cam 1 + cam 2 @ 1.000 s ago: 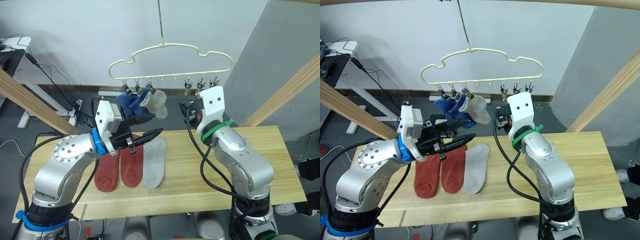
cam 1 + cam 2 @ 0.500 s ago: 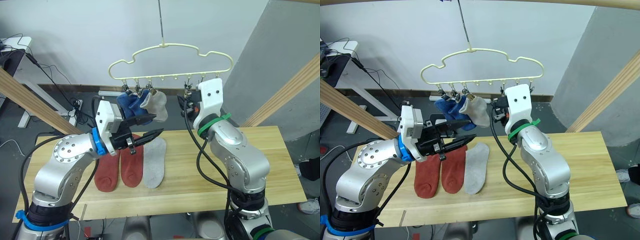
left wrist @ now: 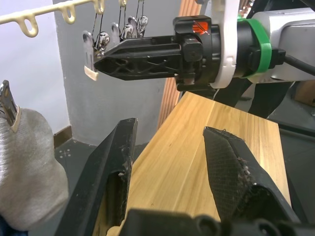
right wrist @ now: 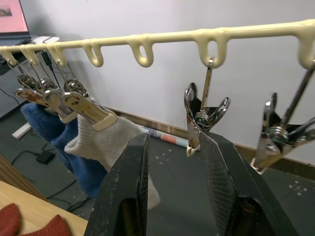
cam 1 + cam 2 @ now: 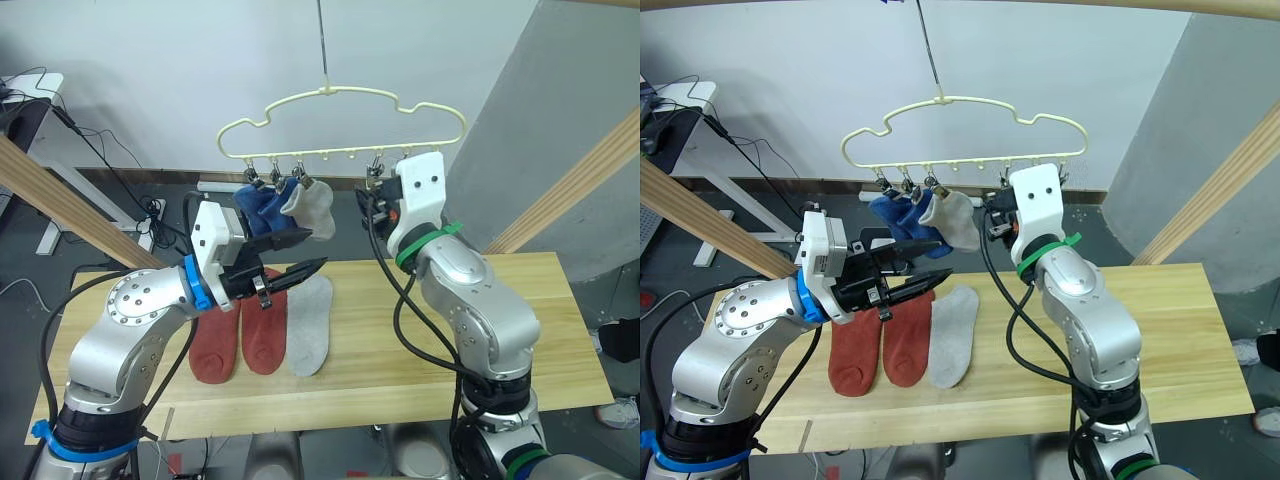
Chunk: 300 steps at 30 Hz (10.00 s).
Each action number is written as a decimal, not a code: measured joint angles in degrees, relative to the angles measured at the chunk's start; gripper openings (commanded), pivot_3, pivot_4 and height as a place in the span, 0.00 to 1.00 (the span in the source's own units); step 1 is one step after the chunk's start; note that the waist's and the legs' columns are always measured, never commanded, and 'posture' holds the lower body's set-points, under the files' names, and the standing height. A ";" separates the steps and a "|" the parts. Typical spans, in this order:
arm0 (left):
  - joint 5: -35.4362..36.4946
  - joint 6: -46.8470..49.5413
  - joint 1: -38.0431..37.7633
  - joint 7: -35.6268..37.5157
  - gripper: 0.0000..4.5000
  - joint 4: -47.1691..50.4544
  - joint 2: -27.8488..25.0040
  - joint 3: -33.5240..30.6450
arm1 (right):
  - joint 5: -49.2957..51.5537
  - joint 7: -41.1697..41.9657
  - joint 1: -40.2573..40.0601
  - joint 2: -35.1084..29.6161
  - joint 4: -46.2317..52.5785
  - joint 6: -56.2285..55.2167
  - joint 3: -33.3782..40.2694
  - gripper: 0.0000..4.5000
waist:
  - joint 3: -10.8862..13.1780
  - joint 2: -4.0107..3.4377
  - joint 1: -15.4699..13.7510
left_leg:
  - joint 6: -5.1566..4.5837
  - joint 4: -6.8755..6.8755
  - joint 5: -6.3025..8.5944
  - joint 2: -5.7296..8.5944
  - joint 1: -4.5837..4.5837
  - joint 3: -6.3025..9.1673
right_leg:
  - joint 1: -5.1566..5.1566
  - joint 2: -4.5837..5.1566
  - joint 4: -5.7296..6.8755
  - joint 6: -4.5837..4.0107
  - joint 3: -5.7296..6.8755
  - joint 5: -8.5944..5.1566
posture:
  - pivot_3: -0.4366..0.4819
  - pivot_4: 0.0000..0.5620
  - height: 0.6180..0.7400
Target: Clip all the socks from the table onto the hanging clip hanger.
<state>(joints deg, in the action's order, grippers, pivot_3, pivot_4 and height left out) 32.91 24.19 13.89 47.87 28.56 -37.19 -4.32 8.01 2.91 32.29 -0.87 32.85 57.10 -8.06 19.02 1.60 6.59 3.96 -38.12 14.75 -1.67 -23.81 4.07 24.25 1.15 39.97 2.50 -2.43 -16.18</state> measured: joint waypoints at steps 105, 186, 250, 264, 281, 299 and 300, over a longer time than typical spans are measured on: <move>-27.70 11.88 -4.49 -34.56 0.86 -22.30 24.79 15.37 | -1.37 -1.71 4.59 5.00 -8.24 -6.15 2.09 0.00 | -0.41 0.05 0.68 | -0.05 -0.03 -0.05 0.03 0.04 0.05 | -0.06 0.01 0.06 -0.07 0.05 0.08 | 0.22 0.51 1.00; -36.85 3.31 -3.02 -19.80 0.99 -25.86 19.18 20.78 | -0.18 -2.19 3.73 6.37 -7.35 -5.54 1.02 0.00 | -0.50 0.04 1.60 | -0.06 0.04 -0.04 0.01 0.04 0.07 | -0.05 0.01 0.00 -0.06 0.04 0.08 | 0.21 0.50 1.00; -34.91 -35.71 6.69 -22.67 0.00 -33.28 24.62 13.35 | -0.09 -1.72 3.27 6.72 -7.00 -5.50 1.04 0.00 | -0.50 0.04 1.73 | -0.06 0.04 -0.05 0.03 0.01 0.06 | -0.05 0.01 -0.02 -0.06 0.07 0.08 | 0.20 0.49 1.00; -33.66 -34.37 7.10 -22.08 0.00 -33.45 25.02 12.84 | 2.58 0.03 2.12 5.98 -5.04 -2.34 2.13 0.52 | -0.50 0.04 1.74 | -0.06 0.04 -0.05 0.03 0.00 0.06 | -0.05 0.00 -0.03 -0.06 0.07 0.08 | 0.20 0.50 1.00; -26.89 -22.99 4.59 -13.93 0.95 -26.43 20.22 12.48 | 10.20 11.21 -3.77 -10.40 7.88 0.81 1.11 0.53 | -0.50 0.04 1.74 | -0.07 0.04 -0.05 0.03 0.01 0.07 | -0.06 -0.03 -0.03 -0.06 0.06 0.07 | 0.20 0.50 1.00; -5.27 -6.31 1.95 -0.78 0.95 -7.36 6.97 4.21 | 2.46 6.21 -9.28 -11.59 5.86 -9.21 -1.07 0.53 | -0.50 0.04 1.53 | -0.07 0.04 -0.08 0.01 0.03 0.06 | -0.06 -0.04 -0.03 -0.05 0.04 0.07 | 0.23 0.48 1.00; -4.73 -5.64 2.21 -0.76 0.95 -7.02 6.68 3.88 | 2.07 5.81 -8.88 -11.32 5.29 -9.72 -1.10 0.53 | -0.50 0.04 1.50 | -0.07 0.04 -0.08 0.01 0.03 0.07 | -0.06 -0.04 -0.03 -0.05 0.05 0.07 | 0.23 0.48 1.00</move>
<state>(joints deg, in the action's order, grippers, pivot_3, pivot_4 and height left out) 28.17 18.55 16.10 47.11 21.54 -30.51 -0.44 10.09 8.71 23.41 -12.20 38.14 47.37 -9.16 18.52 1.64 8.09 3.89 -38.08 14.67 -1.66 -23.77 4.14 24.18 1.10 39.94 2.45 -2.38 -16.11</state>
